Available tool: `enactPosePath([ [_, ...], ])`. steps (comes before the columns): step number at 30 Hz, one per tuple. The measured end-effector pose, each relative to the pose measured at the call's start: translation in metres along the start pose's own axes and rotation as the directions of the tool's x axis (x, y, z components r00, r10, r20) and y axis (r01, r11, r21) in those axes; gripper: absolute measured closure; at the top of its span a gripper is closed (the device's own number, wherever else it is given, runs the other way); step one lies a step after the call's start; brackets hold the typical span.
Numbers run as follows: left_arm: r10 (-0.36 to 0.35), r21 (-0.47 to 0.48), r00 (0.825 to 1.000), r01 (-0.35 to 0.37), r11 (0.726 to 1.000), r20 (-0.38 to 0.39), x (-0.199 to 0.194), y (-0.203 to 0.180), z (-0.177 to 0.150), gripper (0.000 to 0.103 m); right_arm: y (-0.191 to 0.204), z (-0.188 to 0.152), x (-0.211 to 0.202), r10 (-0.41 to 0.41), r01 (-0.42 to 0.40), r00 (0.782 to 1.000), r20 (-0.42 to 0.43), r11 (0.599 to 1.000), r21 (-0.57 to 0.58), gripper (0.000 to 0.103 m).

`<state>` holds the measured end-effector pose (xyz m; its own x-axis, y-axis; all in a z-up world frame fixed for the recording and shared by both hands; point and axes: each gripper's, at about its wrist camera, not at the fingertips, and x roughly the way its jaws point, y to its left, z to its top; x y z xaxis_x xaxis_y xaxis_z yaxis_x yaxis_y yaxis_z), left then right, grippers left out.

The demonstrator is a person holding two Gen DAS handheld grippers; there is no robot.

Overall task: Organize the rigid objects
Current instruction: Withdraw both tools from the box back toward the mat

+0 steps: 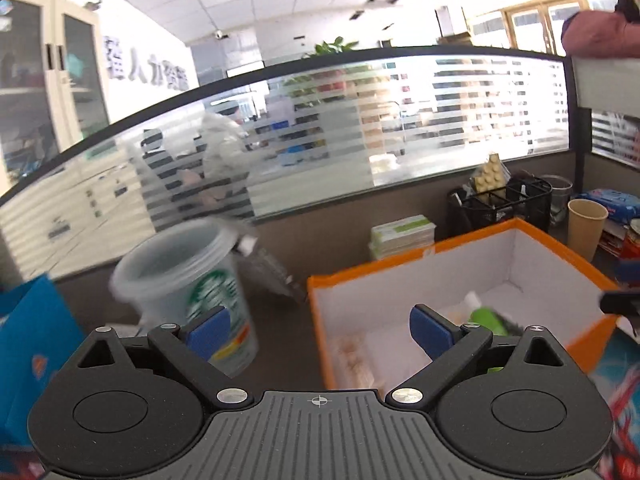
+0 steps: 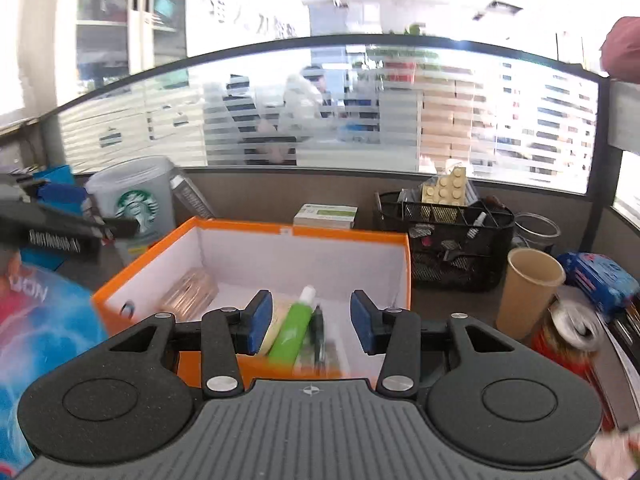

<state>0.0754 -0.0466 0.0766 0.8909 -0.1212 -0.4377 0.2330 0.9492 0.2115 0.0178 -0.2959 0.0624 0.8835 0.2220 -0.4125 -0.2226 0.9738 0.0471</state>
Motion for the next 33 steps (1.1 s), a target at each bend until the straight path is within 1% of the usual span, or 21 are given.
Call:
enactPosePath([
  [3,-0.029,-0.041,0.999,0.029,0.999,-0.018,-0.014,0.013,-0.028,0.002,0.009,-0.031,-0.012,0.062,-0.062,0.998,-0.031,0.998,-0.022,0.061],
  [5,-0.047,-0.050,0.998,0.045,0.998,-0.049,-0.017,0.013,-0.045,0.002,0.010,-0.046,-0.011,0.116,-0.117,0.991,-0.070,0.993,-0.009,0.059],
  [6,-0.056,-0.048,0.996,0.053,0.997,-0.068,-0.017,0.011,-0.053,0.002,0.011,-0.053,-0.006,0.138,-0.138,0.986,-0.097,0.990,0.008,0.054],
  [7,-0.064,-0.044,0.994,0.060,0.997,-0.084,-0.016,0.008,-0.060,0.002,0.011,-0.059,-0.002,0.146,-0.144,0.982,-0.118,0.989,0.021,0.051],
  [9,-0.079,-0.034,0.991,0.076,0.997,-0.112,-0.013,0.002,-0.071,0.002,0.015,-0.068,0.005,0.141,-0.138,0.979,-0.148,0.990,0.030,0.051],
  [13,-0.116,-0.034,0.982,0.112,0.993,-0.146,-0.014,-0.007,-0.088,0.002,0.016,-0.069,0.019,0.155,-0.147,0.977,-0.148,0.987,0.063,0.051],
  [17,-0.145,-0.049,0.975,0.139,0.989,-0.166,-0.012,-0.012,-0.096,0.002,0.017,-0.066,0.032,0.122,-0.114,0.983,-0.137,0.991,0.065,0.048],
  [19,-0.149,-0.062,0.973,0.141,0.988,-0.176,-0.011,-0.012,-0.102,0.002,0.019,-0.069,0.041,0.122,-0.110,0.981,-0.151,0.990,0.087,0.048],
  [20,-0.153,-0.066,0.972,0.143,0.988,-0.180,-0.011,-0.011,-0.104,0.002,0.018,-0.072,0.043,0.136,-0.120,0.978,-0.160,0.987,0.103,0.049],
  [21,-0.153,-0.070,0.971,0.142,0.987,-0.183,-0.011,-0.009,-0.106,0.002,0.019,-0.074,0.044,0.162,-0.142,0.973,-0.164,0.982,0.123,0.051],
  [22,-0.149,-0.074,0.971,0.137,0.988,-0.186,-0.012,-0.007,-0.108,0.002,0.022,-0.077,0.043,0.197,-0.176,0.967,-0.160,0.975,0.136,0.050],
  [25,-0.134,-0.080,0.971,0.120,0.989,-0.198,-0.011,0.000,-0.112,0.002,0.038,-0.083,0.038,0.239,-0.225,0.957,-0.167,0.969,0.097,0.050],
  [26,-0.131,-0.084,0.971,0.116,0.990,-0.201,-0.011,0.002,-0.113,0.002,0.044,-0.086,0.035,0.262,-0.249,0.950,-0.173,0.964,0.089,0.050],
  [27,-0.128,-0.090,0.971,0.111,0.990,-0.203,-0.010,0.005,-0.114,0.002,0.048,-0.089,0.031,0.302,-0.289,0.936,-0.182,0.952,0.096,0.050],
  [28,-0.125,-0.093,0.971,0.108,0.990,-0.204,-0.010,0.007,-0.114,0.002,0.053,-0.092,0.029,0.351,-0.336,0.916,-0.195,0.936,0.108,0.050],
  [29,-0.124,-0.096,0.971,0.106,0.990,-0.206,-0.009,0.009,-0.115,0.002,0.058,-0.094,0.028,0.389,-0.372,0.898,-0.207,0.921,0.118,0.050],
  [31,-0.129,-0.100,0.969,0.110,0.989,-0.209,-0.008,0.010,-0.115,0.002,0.068,-0.100,0.027,0.455,-0.438,0.855,-0.249,0.890,0.122,0.049],
  [32,-0.130,-0.100,0.969,0.111,0.989,-0.209,-0.008,0.011,-0.115,0.002,0.071,-0.101,0.027,0.475,-0.459,0.839,-0.266,0.880,0.123,0.049],
  [33,-0.129,-0.097,0.969,0.110,0.989,-0.211,-0.009,0.011,-0.115,0.002,0.073,-0.102,0.025,0.484,-0.471,0.832,-0.271,0.874,0.117,0.049],
])
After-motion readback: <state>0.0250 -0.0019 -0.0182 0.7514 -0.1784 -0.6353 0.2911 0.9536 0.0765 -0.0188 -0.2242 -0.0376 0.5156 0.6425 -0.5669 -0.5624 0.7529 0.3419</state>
